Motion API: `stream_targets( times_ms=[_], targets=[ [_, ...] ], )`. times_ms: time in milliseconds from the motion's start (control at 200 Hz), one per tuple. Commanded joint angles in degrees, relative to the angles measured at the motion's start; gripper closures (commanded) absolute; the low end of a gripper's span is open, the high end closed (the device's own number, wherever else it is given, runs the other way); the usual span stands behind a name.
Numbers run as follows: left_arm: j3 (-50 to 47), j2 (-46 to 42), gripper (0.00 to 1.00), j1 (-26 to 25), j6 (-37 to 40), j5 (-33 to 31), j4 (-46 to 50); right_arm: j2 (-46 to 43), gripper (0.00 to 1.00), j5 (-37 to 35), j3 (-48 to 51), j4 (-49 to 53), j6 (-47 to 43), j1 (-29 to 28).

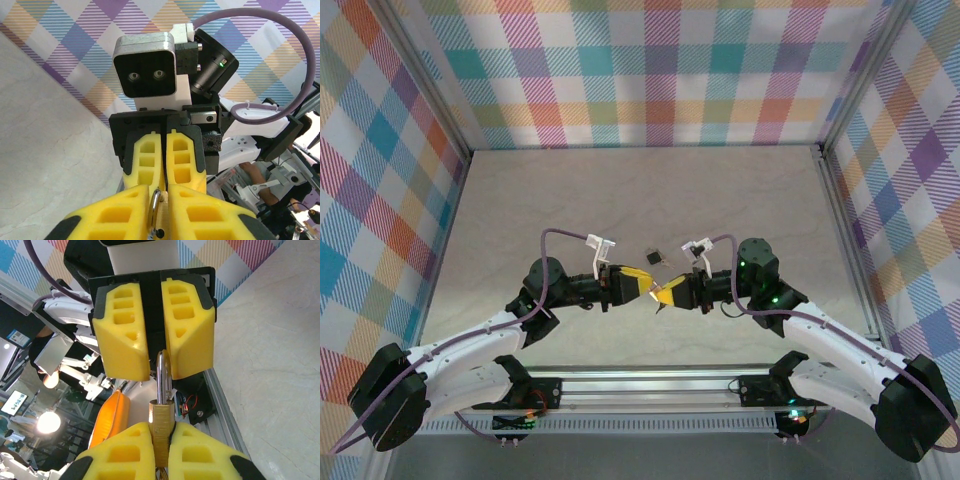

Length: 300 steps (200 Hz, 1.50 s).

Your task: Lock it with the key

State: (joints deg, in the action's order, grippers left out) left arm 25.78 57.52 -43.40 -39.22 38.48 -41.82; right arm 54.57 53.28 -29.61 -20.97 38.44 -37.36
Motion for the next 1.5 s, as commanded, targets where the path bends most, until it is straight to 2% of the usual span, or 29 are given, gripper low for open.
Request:
stream_targets(
  times_ms=[0, 145, 220, 640, 1045, 1495],
  targets=[
    [1.82, -1.09, 0.86, 0.53, 1.25, 0.76, -0.1, -0.3, 1.0, 2.17, -1.33, -1.87, -1.3, -0.47],
    [1.99, -1.42, 0.98, 0.52, 1.78, 0.89, 0.93, -0.22, 1.0, 2.73, -1.49, -1.83, -1.52, -0.74],
    [2.08, -1.6, 1.0, 0.57, 2.06, 0.77, 1.29, -0.22, 1.0, 2.71, -1.48, -1.9, -1.46, -0.86],
    [1.38, -1.17, 1.0, 0.52, 1.31, 1.95, 0.25, 0.43, 1.0, 1.12, -3.31, -1.11, -1.79, -0.87],
    [-1.25, 1.06, 1.0, -0.06, -2.41, 2.89, -6.03, 2.54, 1.0, -2.59, -5.55, -2.41, -2.88, -0.89],
    [-3.07, 1.84, 1.0, -1.74, -3.2, 2.65, -7.77, 4.65, 1.0, -7.12, -9.1, -1.77, -5.35, -0.09]
  ],
)
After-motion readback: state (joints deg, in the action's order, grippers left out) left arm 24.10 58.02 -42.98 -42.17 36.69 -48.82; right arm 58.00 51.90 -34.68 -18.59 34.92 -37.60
